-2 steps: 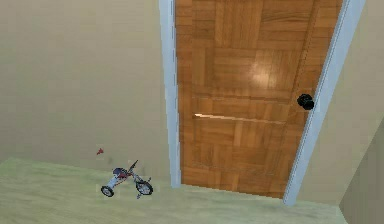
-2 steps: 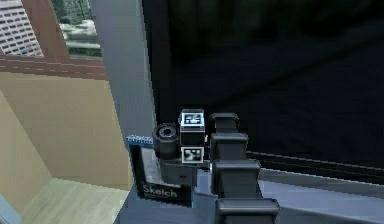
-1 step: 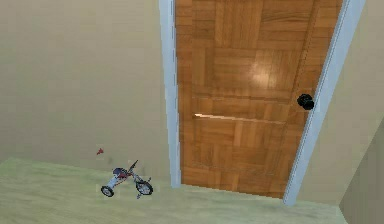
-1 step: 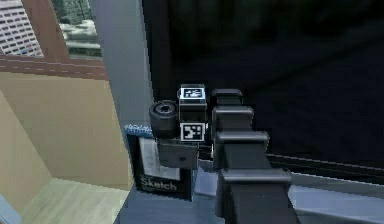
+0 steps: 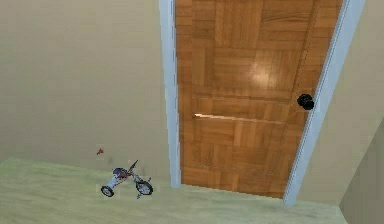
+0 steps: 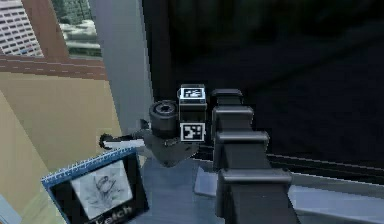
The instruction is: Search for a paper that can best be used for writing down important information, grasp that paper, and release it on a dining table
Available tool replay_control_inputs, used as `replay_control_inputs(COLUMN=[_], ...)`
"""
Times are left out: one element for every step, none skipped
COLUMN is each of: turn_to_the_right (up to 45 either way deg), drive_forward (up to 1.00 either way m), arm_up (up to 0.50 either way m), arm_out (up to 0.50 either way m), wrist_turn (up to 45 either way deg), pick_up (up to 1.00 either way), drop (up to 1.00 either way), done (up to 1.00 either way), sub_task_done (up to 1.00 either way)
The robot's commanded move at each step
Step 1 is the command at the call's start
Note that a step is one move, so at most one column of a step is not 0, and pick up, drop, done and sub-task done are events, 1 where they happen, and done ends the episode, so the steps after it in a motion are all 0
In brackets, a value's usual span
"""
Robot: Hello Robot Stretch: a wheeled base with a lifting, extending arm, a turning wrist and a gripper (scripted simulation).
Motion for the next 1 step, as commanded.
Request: replay_control_inputs(turn_to_the_right=[0.0], drive_forward=[0.00], arm_up=[0.00], arm_out=[0.00], wrist_turn=[-45.0], pick_up=[0.00], drop=[0.00], done=[0.00], sub_task_done=[0.00])
